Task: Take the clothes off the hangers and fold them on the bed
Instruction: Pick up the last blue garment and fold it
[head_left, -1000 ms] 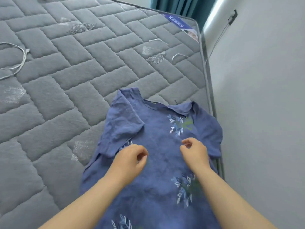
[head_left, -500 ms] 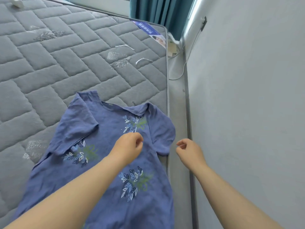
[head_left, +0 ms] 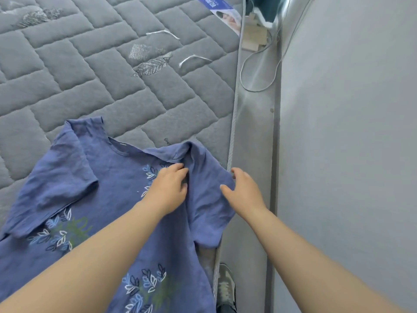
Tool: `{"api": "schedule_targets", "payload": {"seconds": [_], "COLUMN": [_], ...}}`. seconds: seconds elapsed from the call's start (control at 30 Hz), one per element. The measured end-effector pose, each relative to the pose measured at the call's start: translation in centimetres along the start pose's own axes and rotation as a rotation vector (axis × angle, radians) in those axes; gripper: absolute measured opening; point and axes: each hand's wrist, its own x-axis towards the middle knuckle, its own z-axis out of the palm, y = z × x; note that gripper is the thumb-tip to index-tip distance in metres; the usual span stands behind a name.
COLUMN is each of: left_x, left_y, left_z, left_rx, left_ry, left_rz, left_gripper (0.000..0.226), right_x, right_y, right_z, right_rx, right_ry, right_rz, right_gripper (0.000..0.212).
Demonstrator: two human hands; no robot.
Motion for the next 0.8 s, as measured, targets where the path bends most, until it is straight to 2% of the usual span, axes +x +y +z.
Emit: {"api": "schedule_targets", "payload": {"seconds": [0.1,0.2,0.27,0.4,0.47,0.6,0.7,0.8], "left_x": [2.6,5.8,7.4,7.4,5.7,0.7,-3.4,-5.5], "left_y": [0.4,0.8,0.9,1.4,1.8,3.1,4.0,4.7], "left_z": [-0.1,-1.5,-2.3,-1.6,-1.0,0.7,2.4,4.3], "left_rx": [0.041,0.041,0.019,0.034,-0.009,-0.11,-0.23,-0.166], "left_ry": [0.073,0.166,0.143,0.088,0.154,0.337,0.229,0.024], "left_rz": [0.04,0.046,-0.025,-0.068,-0.06,-0.038,0.008,0.008], "left_gripper": [0.054,0.061,0.062,0.058,0.051,0.021,0.015,0.035], "right_x": [0.9,1.5,1.9,2.2,2.0,1.6,2.2,2.8], "right_y": [1.2,2.0,2.5,2.8,2.9,2.8,2.5,2.5], "right_z": [0.4,0.2,-0.3,-0.7,-0.6,-0.7,-2.4,-3.9], "right_rx": [0.042,0.106,0.192,0.461,0.512,0.488,0.444,0.341], "right_ry": [-0.057,-0.026,0.031,0.1,0.1,0.143,0.261,0.312], "right_rz": [0.02,0.067,0.078,0.138,0.16,0.152,0.167,0.158], "right_gripper": [0.045,0.017,0.019,0.027,0.027,0.025,0.027,0.035]}}
